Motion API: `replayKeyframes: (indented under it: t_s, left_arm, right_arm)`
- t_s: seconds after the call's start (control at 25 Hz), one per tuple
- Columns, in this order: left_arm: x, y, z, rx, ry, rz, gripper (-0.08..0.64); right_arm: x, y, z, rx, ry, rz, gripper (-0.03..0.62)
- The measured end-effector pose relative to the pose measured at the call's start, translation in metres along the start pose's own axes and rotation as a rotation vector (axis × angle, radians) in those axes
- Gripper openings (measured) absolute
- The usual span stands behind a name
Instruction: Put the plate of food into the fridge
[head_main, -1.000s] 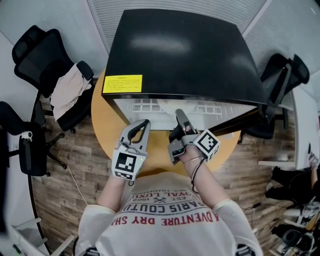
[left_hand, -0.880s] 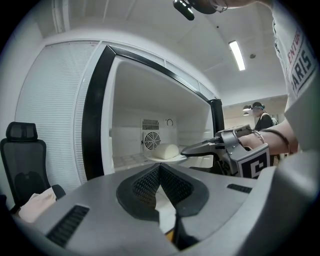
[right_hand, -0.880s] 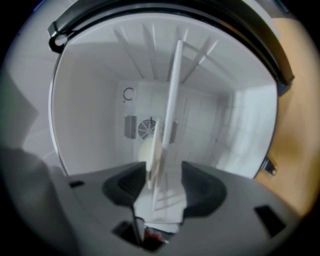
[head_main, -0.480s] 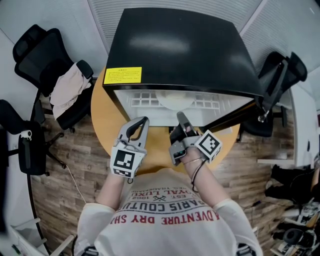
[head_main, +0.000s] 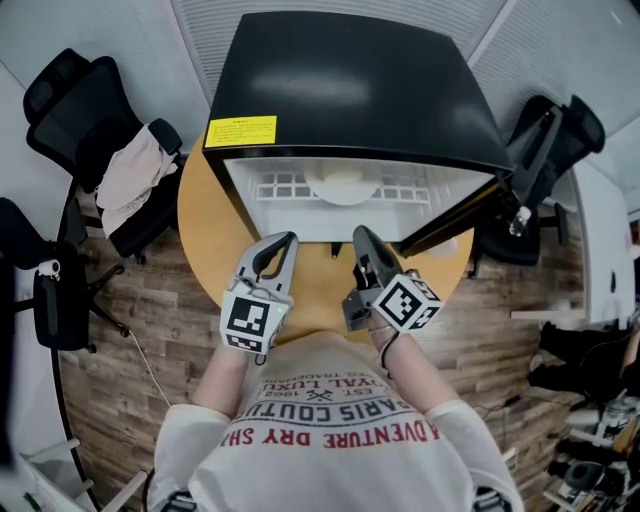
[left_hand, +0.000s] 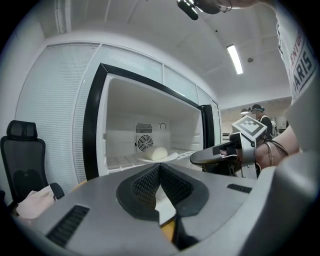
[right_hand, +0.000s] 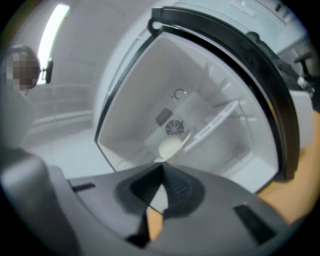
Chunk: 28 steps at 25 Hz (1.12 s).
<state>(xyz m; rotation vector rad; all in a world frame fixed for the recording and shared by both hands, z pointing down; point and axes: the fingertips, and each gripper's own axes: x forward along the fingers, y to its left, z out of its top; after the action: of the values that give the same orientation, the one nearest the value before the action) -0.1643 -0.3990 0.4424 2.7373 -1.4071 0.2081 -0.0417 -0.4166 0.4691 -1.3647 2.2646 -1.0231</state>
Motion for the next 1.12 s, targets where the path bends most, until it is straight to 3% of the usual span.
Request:
replayKeyframes:
  t_s: [0.32,0.48,1.12]
  left_arm:
    - [-0.009,-0.002,-0.001,-0.001,-0.002,0.016,0.032]
    - [-0.011,-0.005,0.003,-0.003,-0.016,0.017,0.032]
    - [-0.016,-0.014,0.014,0.003,-0.048,0.009,0.033]
  right_arm:
    - [-0.014,0.026,0.009,-0.557,-0.032,-0.015,0.028]
    - [-0.021,0.037,0.012,-0.718,-0.047,-0.016,0.028]
    - [-0.033,0.046,0.009,-0.778,-0.032,-0.013,0.026]
